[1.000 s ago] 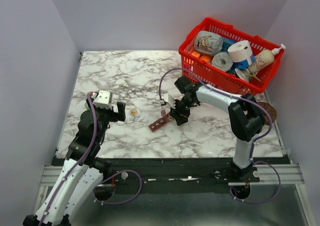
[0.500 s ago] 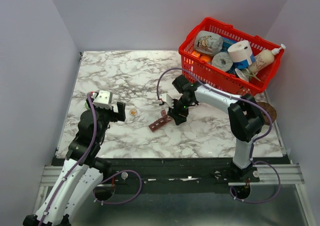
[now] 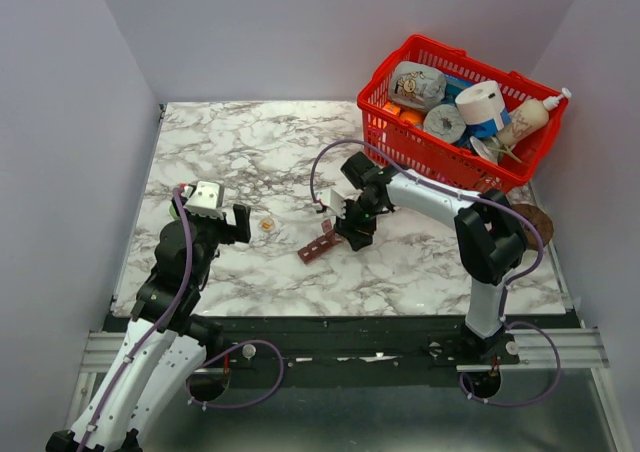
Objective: Sort the pills into containers
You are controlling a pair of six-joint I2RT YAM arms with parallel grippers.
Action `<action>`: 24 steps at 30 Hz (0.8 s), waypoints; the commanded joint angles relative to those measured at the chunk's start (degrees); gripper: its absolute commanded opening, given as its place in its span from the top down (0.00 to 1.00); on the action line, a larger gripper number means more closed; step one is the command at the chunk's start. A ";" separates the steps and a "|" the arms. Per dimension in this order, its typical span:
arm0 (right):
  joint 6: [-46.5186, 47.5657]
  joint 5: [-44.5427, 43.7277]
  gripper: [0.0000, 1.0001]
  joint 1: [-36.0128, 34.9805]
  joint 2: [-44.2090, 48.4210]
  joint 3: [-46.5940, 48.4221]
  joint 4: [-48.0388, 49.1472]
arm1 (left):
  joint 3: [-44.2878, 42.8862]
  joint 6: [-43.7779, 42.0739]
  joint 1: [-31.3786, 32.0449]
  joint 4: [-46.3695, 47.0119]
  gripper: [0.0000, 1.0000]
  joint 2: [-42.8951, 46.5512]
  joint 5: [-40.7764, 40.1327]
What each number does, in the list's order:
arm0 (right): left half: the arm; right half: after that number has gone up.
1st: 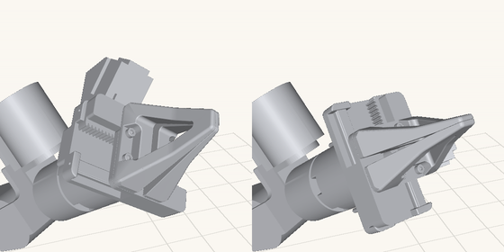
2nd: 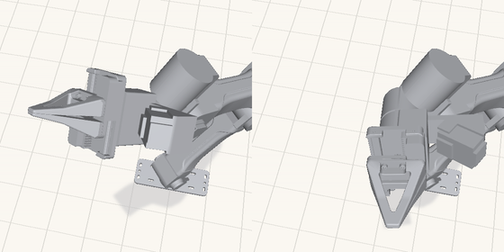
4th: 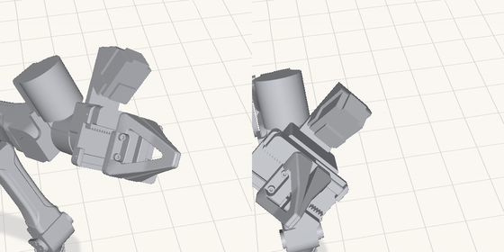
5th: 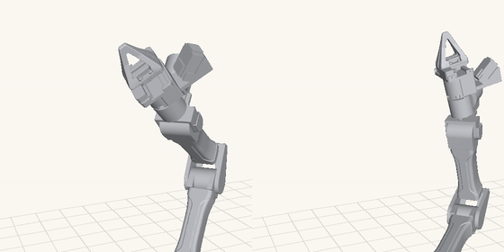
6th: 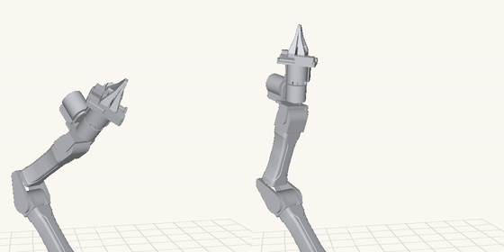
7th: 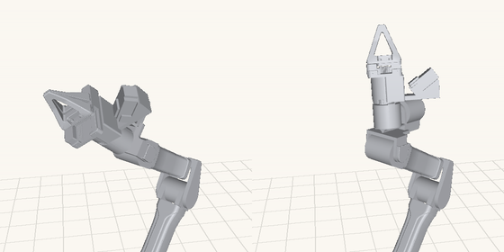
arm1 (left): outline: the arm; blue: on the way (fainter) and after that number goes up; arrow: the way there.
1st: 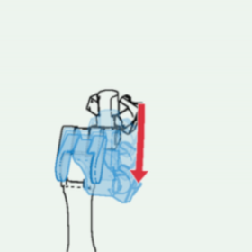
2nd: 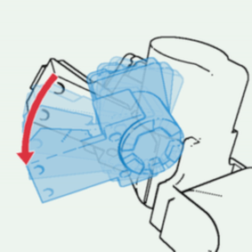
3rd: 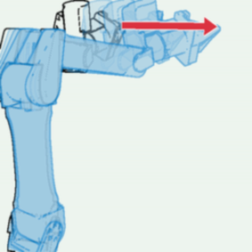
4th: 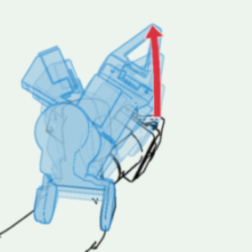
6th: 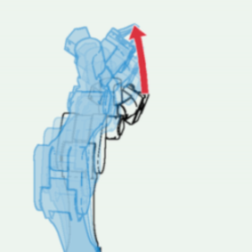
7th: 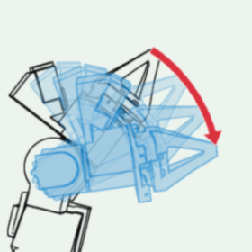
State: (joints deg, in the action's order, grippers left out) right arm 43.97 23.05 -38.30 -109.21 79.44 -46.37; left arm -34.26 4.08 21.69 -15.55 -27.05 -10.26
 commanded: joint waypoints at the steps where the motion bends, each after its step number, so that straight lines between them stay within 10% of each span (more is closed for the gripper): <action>1: -0.90 -2.74 0.91 -0.98 -1.27 1.86 -1.27 | 0.16 -0.56 -0.42 0.43 0.01 0.68 -1.34; 24: -3.45 -8.45 0.91 -3.44 -2.59 4.06 -3.37 | 0.25 -0.56 -0.34 0.52 0.01 1.47 -1.16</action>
State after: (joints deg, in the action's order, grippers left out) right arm 41.56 17.17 -40.80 -110.59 81.52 -47.77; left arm -34.26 4.05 21.69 -15.55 -26.39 -10.28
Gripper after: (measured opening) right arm 0.606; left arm 0.987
